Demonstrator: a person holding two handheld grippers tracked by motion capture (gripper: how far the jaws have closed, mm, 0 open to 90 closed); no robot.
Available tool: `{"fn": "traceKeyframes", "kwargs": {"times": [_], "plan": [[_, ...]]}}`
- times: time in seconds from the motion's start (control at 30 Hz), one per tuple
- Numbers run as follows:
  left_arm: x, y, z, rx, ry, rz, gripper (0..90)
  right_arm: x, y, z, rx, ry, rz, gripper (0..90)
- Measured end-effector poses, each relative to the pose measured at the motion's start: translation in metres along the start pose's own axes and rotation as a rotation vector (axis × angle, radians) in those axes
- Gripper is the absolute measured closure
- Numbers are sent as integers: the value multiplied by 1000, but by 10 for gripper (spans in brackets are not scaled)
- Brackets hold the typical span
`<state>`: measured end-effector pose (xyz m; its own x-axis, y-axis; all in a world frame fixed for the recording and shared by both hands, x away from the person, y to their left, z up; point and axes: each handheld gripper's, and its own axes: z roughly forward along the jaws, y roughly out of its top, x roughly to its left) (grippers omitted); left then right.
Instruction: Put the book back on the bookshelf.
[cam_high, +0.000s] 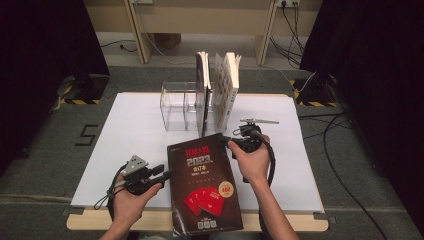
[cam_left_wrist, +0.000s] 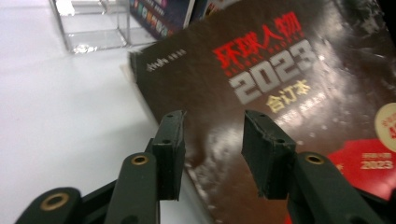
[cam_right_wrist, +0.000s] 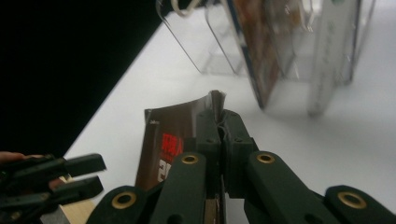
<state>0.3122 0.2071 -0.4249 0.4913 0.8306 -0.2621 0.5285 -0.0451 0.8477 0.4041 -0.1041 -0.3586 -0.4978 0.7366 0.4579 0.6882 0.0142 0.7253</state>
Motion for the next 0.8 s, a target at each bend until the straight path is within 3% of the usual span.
{"fn": "traceKeyframes", "kwargs": {"times": [0.17,0.23,0.37,0.47,0.8], "plan": [[-9,12,-5,-32,-26,13,556,25,18,-4,-62,4,-56,880],[-12,19,-6,-47,-31,22,529,37,27,-3,-85,27,-64,880],[-13,24,-8,-57,-34,21,518,51,36,3,-119,17,-85,880],[-14,29,-10,-69,-39,17,515,56,39,5,-133,-4,-106,880],[-24,47,-11,-96,-61,22,503,74,49,12,-185,-7,-122,881]]}}
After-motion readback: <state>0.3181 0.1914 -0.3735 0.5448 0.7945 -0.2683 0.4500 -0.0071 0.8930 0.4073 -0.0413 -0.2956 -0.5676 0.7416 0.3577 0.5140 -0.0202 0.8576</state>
